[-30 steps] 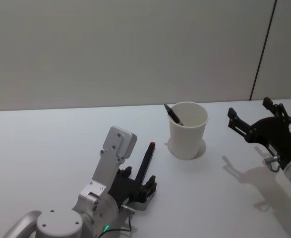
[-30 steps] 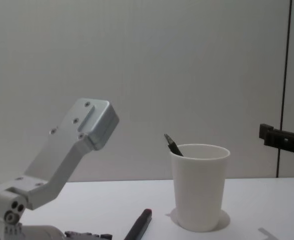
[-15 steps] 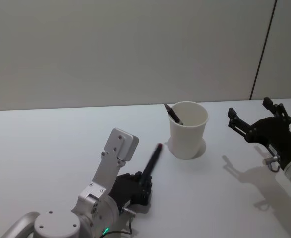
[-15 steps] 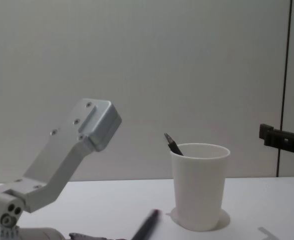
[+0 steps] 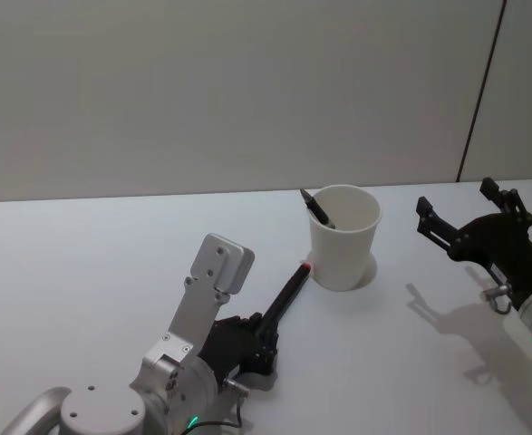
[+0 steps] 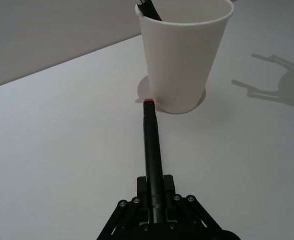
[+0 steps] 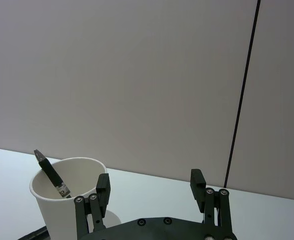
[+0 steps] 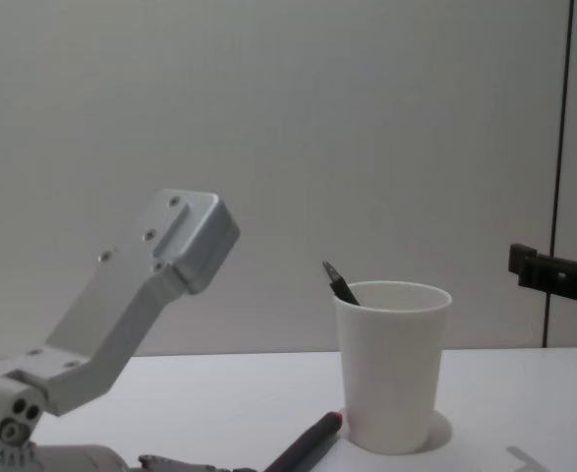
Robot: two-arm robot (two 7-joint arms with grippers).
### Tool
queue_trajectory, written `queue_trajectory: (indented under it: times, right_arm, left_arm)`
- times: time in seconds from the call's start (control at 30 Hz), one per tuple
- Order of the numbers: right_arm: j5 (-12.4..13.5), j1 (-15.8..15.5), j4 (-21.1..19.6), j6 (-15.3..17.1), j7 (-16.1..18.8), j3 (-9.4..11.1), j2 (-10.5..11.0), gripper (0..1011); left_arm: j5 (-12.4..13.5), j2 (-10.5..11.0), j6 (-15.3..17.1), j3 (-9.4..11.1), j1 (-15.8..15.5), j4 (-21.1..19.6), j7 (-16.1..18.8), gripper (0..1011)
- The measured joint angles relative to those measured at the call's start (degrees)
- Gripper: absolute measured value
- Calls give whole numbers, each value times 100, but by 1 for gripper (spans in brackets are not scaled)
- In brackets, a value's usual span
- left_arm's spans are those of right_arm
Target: Place the pen into the pen holder.
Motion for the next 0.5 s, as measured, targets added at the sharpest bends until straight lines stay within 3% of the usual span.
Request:
queue_trajectory:
  times: [0.23,0.5]
  right_arm:
    - [0,0,0,0,0,0,0,1001]
    - [0,-1,0,0,0,0,0,1001]
  left_arm:
    - [10,0,-136,-18,28,-1,40,185]
    - [40,41,-628,-80,112,-13,246,185]
